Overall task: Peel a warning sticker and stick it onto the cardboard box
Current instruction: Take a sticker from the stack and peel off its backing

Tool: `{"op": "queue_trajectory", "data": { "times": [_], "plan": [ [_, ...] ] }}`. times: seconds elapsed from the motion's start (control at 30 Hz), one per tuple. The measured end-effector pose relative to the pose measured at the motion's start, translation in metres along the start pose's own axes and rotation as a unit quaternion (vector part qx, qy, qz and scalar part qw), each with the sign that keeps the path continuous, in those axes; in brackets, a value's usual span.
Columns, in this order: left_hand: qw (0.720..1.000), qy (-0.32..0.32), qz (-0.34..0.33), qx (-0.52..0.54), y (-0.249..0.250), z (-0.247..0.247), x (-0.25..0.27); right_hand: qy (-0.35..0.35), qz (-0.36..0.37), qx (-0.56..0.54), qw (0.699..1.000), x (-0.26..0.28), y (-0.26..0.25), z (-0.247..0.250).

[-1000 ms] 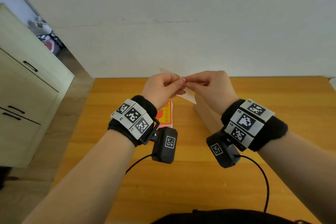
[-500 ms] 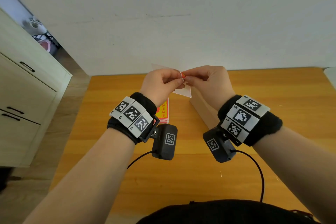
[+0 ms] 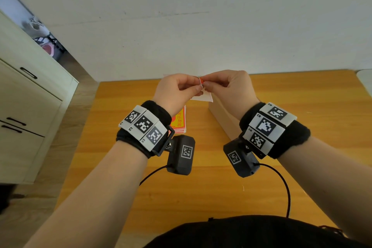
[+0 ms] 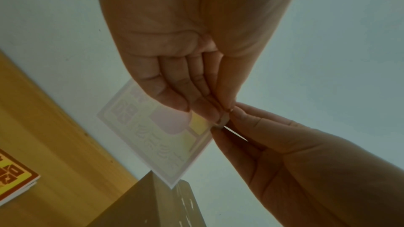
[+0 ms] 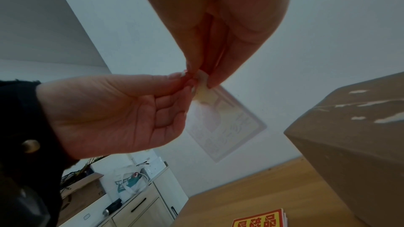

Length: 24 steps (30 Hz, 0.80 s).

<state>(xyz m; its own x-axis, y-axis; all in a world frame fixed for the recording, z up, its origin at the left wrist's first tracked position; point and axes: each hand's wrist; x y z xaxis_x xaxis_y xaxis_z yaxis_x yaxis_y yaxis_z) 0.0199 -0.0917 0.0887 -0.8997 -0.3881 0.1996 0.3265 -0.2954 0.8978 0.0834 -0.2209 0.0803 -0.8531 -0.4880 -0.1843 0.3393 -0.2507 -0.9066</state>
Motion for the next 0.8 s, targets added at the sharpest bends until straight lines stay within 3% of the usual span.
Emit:
{"op": "queue_trajectory", "data": {
  "times": [0.8],
  "plan": [
    [0.998,0.02,-0.027,-0.056,0.0015,-0.0002,0.0059,-0.024,0.005,0.022,0.999,0.0074,-0.0055,0.0015]
  ]
}}
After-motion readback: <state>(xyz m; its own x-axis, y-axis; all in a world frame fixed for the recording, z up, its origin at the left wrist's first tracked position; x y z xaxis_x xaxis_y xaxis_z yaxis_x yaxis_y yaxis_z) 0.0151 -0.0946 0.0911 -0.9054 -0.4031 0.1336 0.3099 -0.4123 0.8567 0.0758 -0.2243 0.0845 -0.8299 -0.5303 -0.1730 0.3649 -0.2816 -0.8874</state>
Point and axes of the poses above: each hand's wrist, its own x-axis away from the middle knuckle, its own z-axis out of the back of the hand, y = z × x, and after that the axes turned 7 degrees about z, right-handed
